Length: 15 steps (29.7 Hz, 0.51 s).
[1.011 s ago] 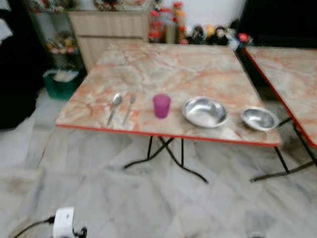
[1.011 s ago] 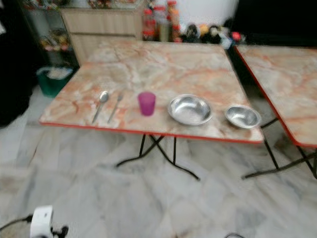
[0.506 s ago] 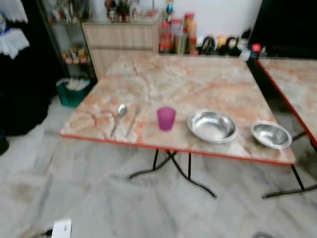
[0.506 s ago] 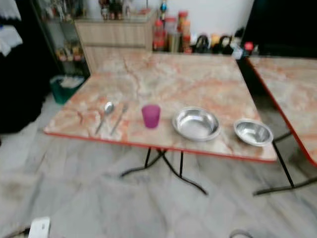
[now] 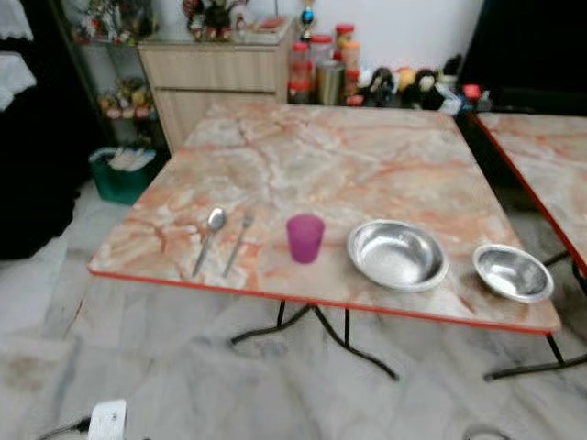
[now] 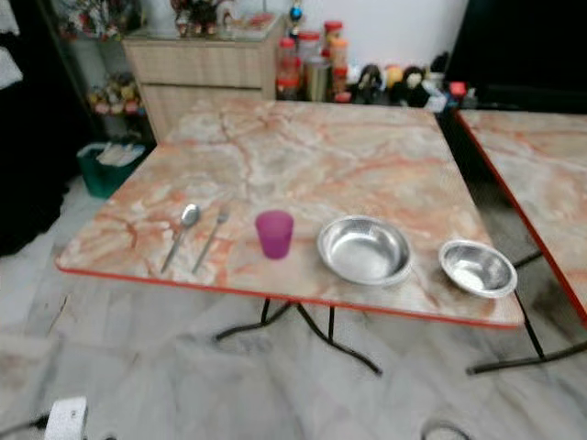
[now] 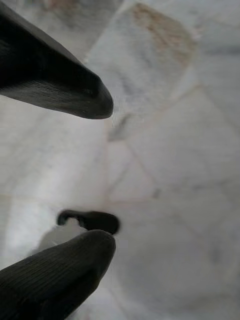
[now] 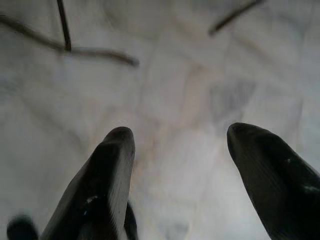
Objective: Setting the table
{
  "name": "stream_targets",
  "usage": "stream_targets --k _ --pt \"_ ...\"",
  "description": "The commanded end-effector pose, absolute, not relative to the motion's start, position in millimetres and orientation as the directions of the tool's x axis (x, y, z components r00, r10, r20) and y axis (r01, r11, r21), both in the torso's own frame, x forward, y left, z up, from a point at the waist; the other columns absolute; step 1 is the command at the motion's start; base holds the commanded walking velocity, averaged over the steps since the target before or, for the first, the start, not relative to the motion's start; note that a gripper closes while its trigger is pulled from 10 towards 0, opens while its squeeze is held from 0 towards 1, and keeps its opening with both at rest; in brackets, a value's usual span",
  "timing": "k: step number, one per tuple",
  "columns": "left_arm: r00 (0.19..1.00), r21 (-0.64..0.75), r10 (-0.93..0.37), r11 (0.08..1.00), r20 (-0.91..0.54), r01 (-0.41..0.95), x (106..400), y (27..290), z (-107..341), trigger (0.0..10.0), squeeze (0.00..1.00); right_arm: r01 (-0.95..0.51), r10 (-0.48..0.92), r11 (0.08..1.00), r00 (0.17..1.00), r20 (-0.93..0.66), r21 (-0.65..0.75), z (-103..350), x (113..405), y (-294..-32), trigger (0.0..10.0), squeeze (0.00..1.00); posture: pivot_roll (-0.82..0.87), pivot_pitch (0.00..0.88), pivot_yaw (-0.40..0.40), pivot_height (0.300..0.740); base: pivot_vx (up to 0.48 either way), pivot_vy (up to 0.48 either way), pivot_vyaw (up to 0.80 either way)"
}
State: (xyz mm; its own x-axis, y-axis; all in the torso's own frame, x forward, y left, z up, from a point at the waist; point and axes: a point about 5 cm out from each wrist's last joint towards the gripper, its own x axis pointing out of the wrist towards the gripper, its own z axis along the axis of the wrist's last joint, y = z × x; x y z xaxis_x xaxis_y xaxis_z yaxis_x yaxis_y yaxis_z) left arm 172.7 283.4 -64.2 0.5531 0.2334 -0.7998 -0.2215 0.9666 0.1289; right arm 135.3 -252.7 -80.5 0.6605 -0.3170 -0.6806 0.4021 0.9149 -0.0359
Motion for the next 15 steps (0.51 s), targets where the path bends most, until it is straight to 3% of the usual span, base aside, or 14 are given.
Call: stream_targets --k 1,3,5,8,15 --pt "0.557 0.121 0.22 0.97 -0.801 -0.21 175.7 279.9 -64.3 10.0 0.0 0.435 -0.401 0.897 0.717 -0.57 -0.084 -57.7 159.9 -281.1 10.0 0.0 -0.01 0.079 -0.024 0.74 0.0 0.0 0.0" --pt "0.555 0.122 0.215 0.972 -0.804 -0.2 175.6 279.4 -64.5 10.0 0.0 0.437 -0.433 0.894 0.79 -0.434 -0.096 -28.2 180.1 -306.8 10.0 0.0 -0.01 0.075 -0.023 0.74 0.0 0.0 0.0" --pt "0.554 0.123 0.213 0.973 -0.805 -0.196 175.6 279.2 -64.6 10.0 0.0 0.435 -0.438 0.894 0.808 -0.394 -0.103 -20.5 184.0 -310.4 10.0 0.0 -0.01 0.075 -0.023 0.74 0.0 0.0 0.0" --pt "0.553 0.126 0.208 0.975 -0.806 -0.183 175.2 279.9 -64.4 10.0 0.0 0.378 -0.388 0.922 0.906 -0.17 -0.088 23.4 213.4 -301.2 10.0 0.0 -0.03 0.066 -0.017 0.74 0.0 0.0 0.0" --pt "0.554 0.126 0.207 0.975 -0.806 -0.181 175.1 280.1 -64.4 10.0 0.0 0.295 -0.297 0.952 0.955 -0.022 -0.085 67.3 234.3 -275.4 10.0 0.0 -0.02 0.059 -0.023 0.74 0.0 0.0 0.0"
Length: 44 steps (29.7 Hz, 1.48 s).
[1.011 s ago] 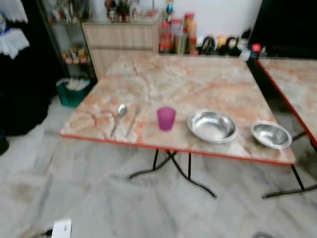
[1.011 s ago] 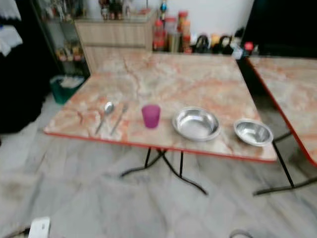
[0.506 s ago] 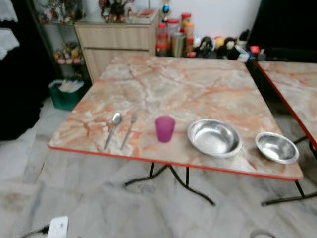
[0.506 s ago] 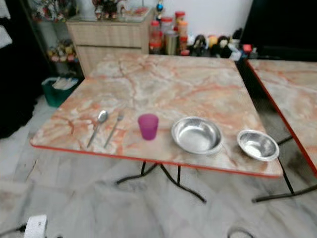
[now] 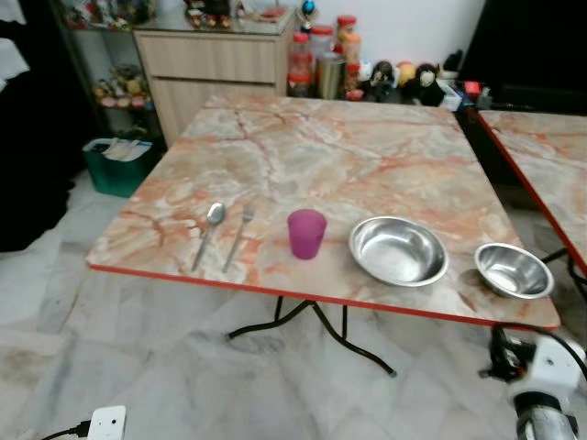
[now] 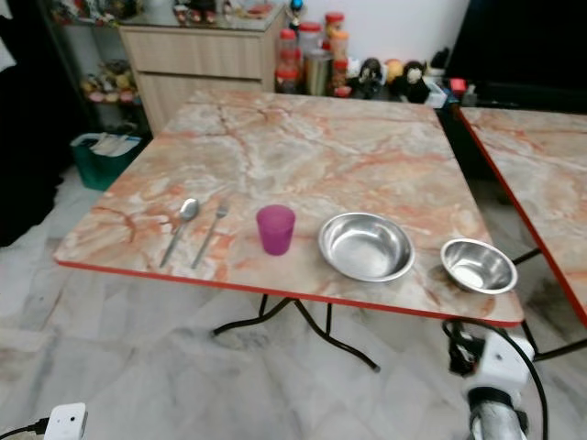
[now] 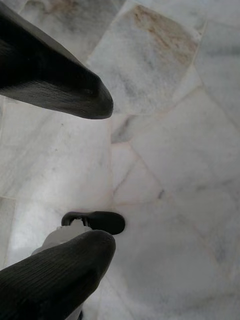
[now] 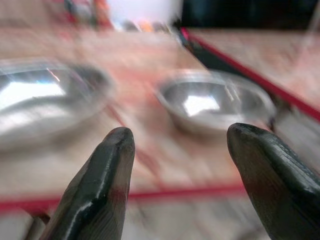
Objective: Setting the table
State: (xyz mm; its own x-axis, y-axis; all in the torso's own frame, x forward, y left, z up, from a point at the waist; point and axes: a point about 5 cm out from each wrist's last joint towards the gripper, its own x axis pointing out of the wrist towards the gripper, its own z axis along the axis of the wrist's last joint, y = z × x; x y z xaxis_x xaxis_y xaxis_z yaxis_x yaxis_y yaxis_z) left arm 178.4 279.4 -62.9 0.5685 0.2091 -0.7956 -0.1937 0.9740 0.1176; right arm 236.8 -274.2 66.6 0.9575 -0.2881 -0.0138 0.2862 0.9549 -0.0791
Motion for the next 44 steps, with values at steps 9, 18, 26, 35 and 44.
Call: stream_targets --k 9,18,26,35,44 --pt "0.557 0.125 0.205 0.976 -0.805 -0.179 176.2 279.9 -63.9 10.0 0.0 0.155 -0.156 0.988 0.986 0.061 0.012 114.4 258.2 -222.4 10.0 0.0 -0.03 0.079 -0.022 0.74 0.0 0.0 0.0" --pt "0.558 0.13 0.209 0.975 -0.803 -0.178 177.0 280.9 -63.2 10.0 0.0 0.075 -0.085 0.953 0.996 0.022 0.295 133.5 288.9 -165.7 10.0 1.0 -0.02 0.085 -0.02 0.74 0.0 0.0 0.0" --pt "0.567 0.142 0.216 0.975 -0.795 -0.172 178.7 277.9 -63.4 10.0 0.0 0.157 -0.139 0.914 0.987 -0.074 0.374 141.3 305.2 -144.2 10.0 0.0 -0.01 0.092 -0.02 0.74 0.0 0.0 0.0" --pt "0.563 0.135 0.197 0.979 -0.803 -0.151 176.9 262.2 -70.0 10.0 0.0 0.279 -0.261 0.915 0.96 -0.098 0.293 153.5 311.0 -177.8 10.0 0.0 -0.02 0.092 -0.022 0.74 0.191 0.0 0.0" --pt "0.564 0.134 0.198 0.979 -0.801 -0.153 176.8 261.2 -70.3 10.0 0.0 0.009 0.011 0.99 0.99 -0.141 0.14 143.6 306.7 -157.4 10.0 0.0 -0.02 0.083 -0.024 0.74 0.0 0.0 0.0"
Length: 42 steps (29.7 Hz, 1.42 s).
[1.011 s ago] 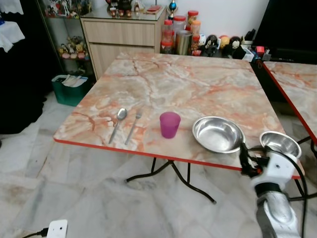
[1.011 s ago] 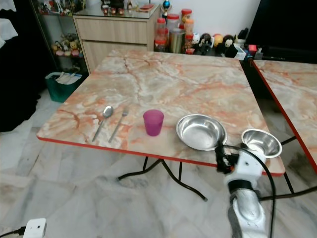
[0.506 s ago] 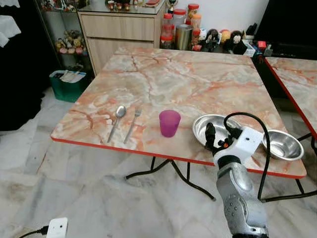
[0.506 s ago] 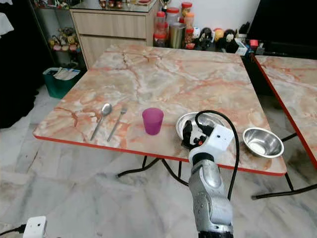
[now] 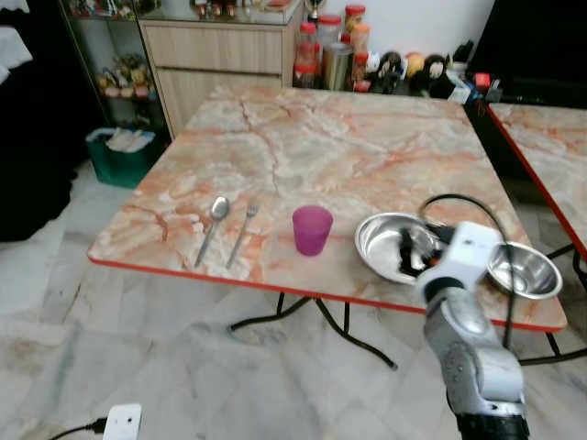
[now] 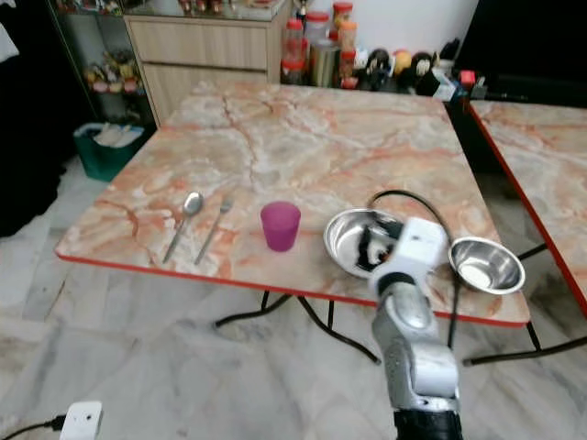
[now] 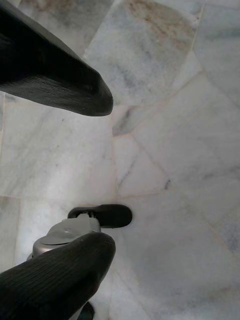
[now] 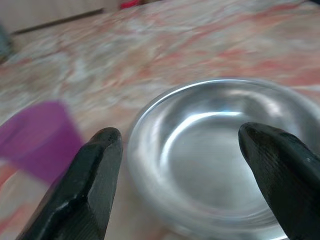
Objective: Setting the table
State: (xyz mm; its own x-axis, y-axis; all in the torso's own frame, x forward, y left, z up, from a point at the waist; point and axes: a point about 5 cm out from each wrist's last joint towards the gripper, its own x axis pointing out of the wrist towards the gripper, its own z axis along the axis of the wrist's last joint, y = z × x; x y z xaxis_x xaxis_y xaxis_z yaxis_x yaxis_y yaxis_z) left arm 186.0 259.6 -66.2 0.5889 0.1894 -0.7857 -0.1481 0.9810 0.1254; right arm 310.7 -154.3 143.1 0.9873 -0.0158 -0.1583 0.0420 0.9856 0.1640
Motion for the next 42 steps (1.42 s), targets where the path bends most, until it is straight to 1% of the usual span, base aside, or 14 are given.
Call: stream_targets --k 1,2,3,4,5,11,13,17,20,24,30,42 --pt "0.565 0.133 0.197 0.979 -0.801 -0.153 176.7 261.0 -70.4 10.0 0.0 -0.047 0.062 0.992 0.99 -0.13 0.116 141.4 304.0 -157.9 10.0 0.0 -0.02 0.083 -0.024 0.74 0.0 0.0 0.0" --pt "0.565 0.132 0.196 0.979 -0.801 -0.152 176.6 260.9 -70.5 10.0 0.0 -0.081 0.093 0.992 0.988 -0.127 0.094 139.6 301.8 -159.7 10.0 0.0 -0.02 0.081 -0.023 0.74 0.0 0.0 0.0" --pt "0.565 0.132 0.195 0.98 -0.801 -0.152 176.4 261.0 -70.6 10.0 0.0 -0.084 0.094 0.993 0.987 -0.129 0.079 138.1 300.1 -168.0 10.0 0.0 -0.02 0.08 -0.022 0.74 0.0 0.0 0.0" --pt "0.566 0.132 0.195 0.98 -0.801 -0.15 176.1 261.2 -70.6 10.0 0.0 -0.055 0.061 0.997 0.989 -0.137 0.049 138.4 298.2 -185.5 10.0 0.0 -0.02 0.079 -0.023 0.74 0.0 0.0 0.0" --pt "0.566 0.132 0.195 0.98 -0.801 -0.151 175.8 261.5 -70.6 10.0 0.0 -0.038 0.04 0.999 0.99 -0.135 0.02 141.1 296.9 -196.8 10.0 0.0 -0.02 0.076 -0.021 0.74 0.0 0.0 0.0" --pt "0.571 0.126 0.191 0.98 -0.799 -0.152 176.1 261.2 -70.5 10.0 0.0 -0.072 0.06 0.994 0.988 -0.146 -0.079 148.5 292.7 -216.8 10.0 0.0 -0.02 0.074 -0.018 0.74 0.0 0.0 0.0" --pt "0.575 0.124 0.19 0.98 -0.796 -0.153 176.8 261.1 -70.1 10.0 0.0 -0.059 0.042 0.991 0.989 -0.139 -0.12 151.3 293.3 -224.8 10.0 0.0 -0.03 0.079 -0.018 0.74 0.0 0.0 0.0" --pt "0.577 0.124 0.189 0.981 -0.795 -0.151 177.2 260.8 -70.0 10.0 0.0 -0.048 0.033 0.993 0.99 -0.134 -0.108 151.3 295.2 -225.6 10.0 0.0 -0.02 0.081 -0.017 0.74 0.0 0.0 0.0" --pt "0.577 0.128 0.192 0.98 -0.794 -0.15 177.3 261.2 -69.8 10.0 0.0 -0.054 0.043 0.995 0.991 -0.125 -0.087 150.6 298.0 -218.3 10.0 0.0 -0.02 0.087 -0.016 0.74 0.0 0.0 0.0" --pt "0.572 0.135 0.2 0.979 -0.796 -0.153 175.8 262.6 -70.1 10.0 0.0 -0.055 0.049 0.997 0.992 -0.117 -0.052 148.6 300.4 -209.9 10.0 0.0 -0.01 0.088 -0.016 0.74 0.256 0.0 0.0" --pt "0.569 0.136 0.203 0.978 -0.797 -0.159 175.4 262.1 -70.5 10.0 0.0 -0.073 0.067 0.996 0.991 -0.116 -0.05 148.5 301.8 -205.7 10.0 0.0 -0.01 0.089 -0.019 0.74 0.261 0.0 0.0" --pt "0.571 0.131 0.201 0.978 -0.796 -0.161 176.2 260.0 -70.8 10.0 0.0 -0.054 0.046 0.996 0.991 -0.123 -0.064 147.4 302.7 -211.6 10.0 0.0 -0.01 0.087 -0.023 0.74 0.268 0.0 0.0"
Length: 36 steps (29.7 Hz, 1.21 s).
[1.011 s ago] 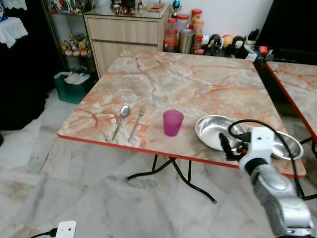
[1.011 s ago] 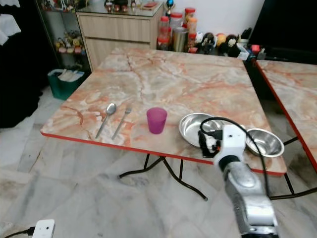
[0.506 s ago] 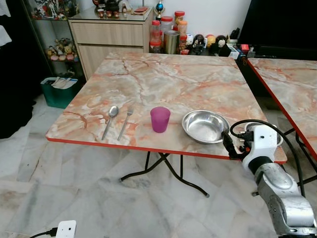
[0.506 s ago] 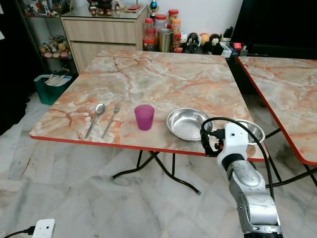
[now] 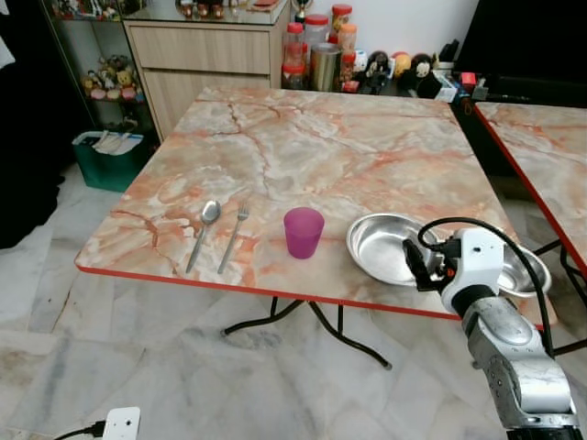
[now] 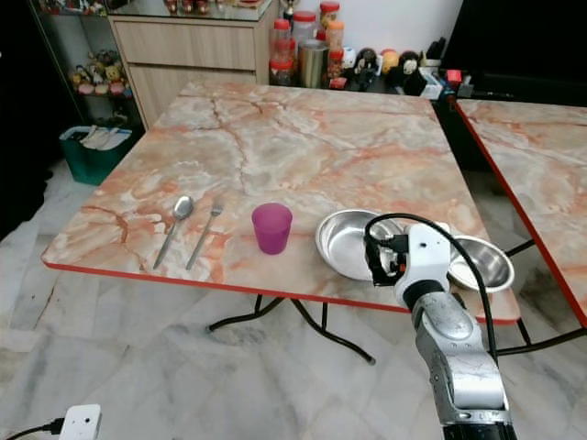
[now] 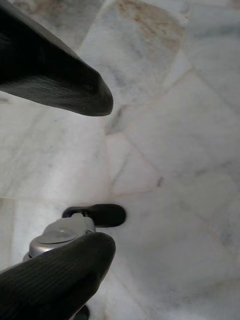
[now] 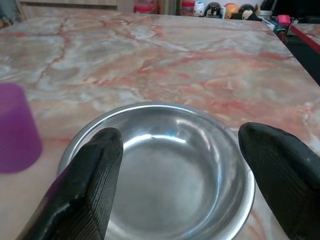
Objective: Setting the table
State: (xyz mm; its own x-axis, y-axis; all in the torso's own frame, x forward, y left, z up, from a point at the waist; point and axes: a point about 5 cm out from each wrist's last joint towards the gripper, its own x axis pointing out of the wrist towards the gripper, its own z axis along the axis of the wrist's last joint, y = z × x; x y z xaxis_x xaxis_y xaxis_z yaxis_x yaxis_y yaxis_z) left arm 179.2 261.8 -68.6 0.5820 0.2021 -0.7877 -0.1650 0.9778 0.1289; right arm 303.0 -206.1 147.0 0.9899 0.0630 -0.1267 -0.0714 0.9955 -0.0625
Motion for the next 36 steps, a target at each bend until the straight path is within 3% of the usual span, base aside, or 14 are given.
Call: stream_targets --k 1,22,36 --pt "0.572 0.131 0.2 0.978 -0.796 -0.161 176.3 259.9 -70.8 10.0 0.0 -0.052 0.044 0.997 0.992 -0.122 -0.065 147.5 302.7 -211.8 10.0 0.0 -0.01 0.087 -0.023 0.74 0.274 0.0 0.0" --pt "0.572 0.13 0.197 0.979 -0.796 -0.156 176.2 259.7 -70.9 10.0 0.0 0.009 -0.015 0.998 0.994 -0.111 -0.057 148.3 302.5 -213.7 10.0 0.0 -0.01 0.09 -0.021 0.74 0.271 0.0 0.0" --pt "0.58 0.127 0.185 0.982 -0.793 -0.139 177.1 259.0 -70.5 10.0 0.0 0.008 -0.019 0.998 0.981 -0.191 -0.057 131.9 289.6 -216.4 10.0 0.0 -0.02 0.095 -0.022 0.74 0.0 0.0 0.0"
